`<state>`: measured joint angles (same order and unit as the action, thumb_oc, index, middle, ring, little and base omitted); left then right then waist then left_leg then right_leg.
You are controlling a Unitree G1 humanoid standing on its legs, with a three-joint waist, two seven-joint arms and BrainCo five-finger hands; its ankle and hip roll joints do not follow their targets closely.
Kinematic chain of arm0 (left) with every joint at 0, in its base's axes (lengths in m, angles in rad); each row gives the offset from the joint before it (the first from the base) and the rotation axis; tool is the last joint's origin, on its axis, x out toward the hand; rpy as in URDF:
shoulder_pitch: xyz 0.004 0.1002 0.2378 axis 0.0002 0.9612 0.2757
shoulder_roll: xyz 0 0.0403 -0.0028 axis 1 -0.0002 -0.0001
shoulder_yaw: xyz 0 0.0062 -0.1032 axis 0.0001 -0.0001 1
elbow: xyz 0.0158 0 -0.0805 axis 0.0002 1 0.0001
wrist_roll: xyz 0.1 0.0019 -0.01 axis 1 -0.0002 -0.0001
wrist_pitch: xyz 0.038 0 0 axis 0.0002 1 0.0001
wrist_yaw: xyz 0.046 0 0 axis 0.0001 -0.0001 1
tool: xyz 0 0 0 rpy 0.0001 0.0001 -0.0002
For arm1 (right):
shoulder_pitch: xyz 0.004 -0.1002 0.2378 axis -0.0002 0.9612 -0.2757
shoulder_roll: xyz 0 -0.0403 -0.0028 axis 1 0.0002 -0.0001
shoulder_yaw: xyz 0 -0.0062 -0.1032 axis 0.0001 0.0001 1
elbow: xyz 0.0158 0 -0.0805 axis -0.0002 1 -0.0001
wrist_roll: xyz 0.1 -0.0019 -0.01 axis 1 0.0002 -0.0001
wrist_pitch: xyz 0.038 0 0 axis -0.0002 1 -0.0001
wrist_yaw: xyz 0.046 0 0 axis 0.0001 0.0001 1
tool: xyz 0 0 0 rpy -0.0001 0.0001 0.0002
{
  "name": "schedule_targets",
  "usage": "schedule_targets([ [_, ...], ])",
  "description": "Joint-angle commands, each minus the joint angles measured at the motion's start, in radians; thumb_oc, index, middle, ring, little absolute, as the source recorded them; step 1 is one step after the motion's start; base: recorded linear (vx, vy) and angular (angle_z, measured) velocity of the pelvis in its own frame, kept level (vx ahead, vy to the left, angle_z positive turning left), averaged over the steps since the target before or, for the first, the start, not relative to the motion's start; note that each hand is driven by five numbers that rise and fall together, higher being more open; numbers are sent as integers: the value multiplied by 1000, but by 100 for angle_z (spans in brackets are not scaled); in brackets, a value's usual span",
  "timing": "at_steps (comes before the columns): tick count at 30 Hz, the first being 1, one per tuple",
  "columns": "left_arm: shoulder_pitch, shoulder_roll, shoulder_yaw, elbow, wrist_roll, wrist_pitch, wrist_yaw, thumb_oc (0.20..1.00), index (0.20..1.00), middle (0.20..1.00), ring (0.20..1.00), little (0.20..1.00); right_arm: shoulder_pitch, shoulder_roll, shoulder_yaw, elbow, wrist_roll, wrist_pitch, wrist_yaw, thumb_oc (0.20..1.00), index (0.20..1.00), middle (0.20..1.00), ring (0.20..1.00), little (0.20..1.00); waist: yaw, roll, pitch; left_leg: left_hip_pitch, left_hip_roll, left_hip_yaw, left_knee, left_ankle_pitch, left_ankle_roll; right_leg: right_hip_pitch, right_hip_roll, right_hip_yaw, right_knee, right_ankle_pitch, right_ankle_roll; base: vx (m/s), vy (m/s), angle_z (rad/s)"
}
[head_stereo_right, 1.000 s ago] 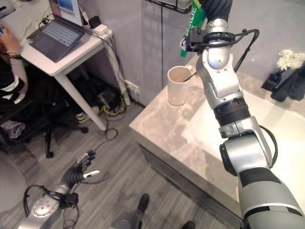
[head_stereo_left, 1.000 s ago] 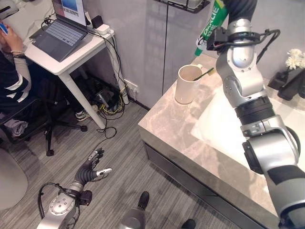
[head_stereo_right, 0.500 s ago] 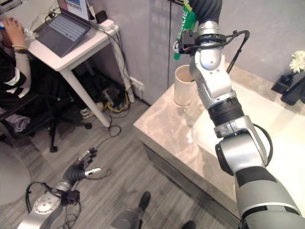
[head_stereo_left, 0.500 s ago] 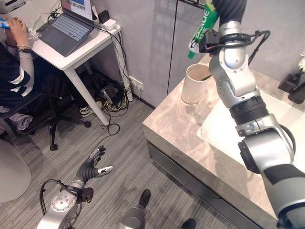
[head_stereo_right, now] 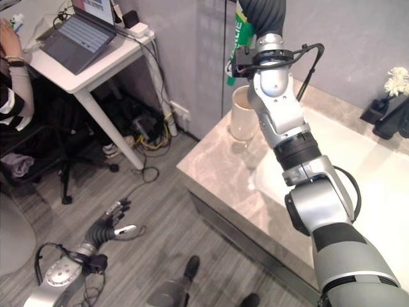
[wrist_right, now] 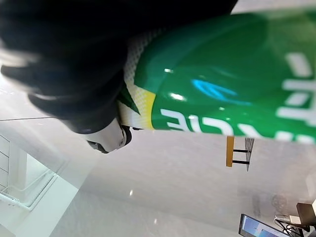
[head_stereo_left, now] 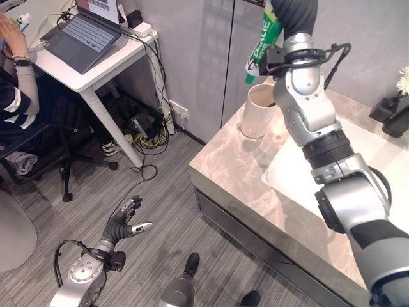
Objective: Put brush and paste in cup on sink, flatten towel.
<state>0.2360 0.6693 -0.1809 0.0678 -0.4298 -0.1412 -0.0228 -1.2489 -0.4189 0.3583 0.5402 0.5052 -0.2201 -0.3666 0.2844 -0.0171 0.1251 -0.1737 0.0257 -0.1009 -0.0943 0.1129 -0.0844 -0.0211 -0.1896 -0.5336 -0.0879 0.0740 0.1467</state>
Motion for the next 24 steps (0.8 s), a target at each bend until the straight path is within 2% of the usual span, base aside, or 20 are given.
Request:
schedule_targets([
  [1,3,58,-27,-28,12,-33,16,1000,1000,1000,1000,1000,-81,-31,33,-24,9,-35,5,200,200,200,200,200,-3,-43,-24,13,-17,68,7,-29,-10,33,-76,76,1,51,60,0,0,0],
  [24,13,39,-16,-36,21,-44,36,1000,1000,1000,1000,1000,-52,-24,26,17,-24,-29,-2,200,200,200,200,200,-8,-37,-12,10,-9,82,7,-28,-11,18,-72,86,1,54,58,-4,0,-1],
])
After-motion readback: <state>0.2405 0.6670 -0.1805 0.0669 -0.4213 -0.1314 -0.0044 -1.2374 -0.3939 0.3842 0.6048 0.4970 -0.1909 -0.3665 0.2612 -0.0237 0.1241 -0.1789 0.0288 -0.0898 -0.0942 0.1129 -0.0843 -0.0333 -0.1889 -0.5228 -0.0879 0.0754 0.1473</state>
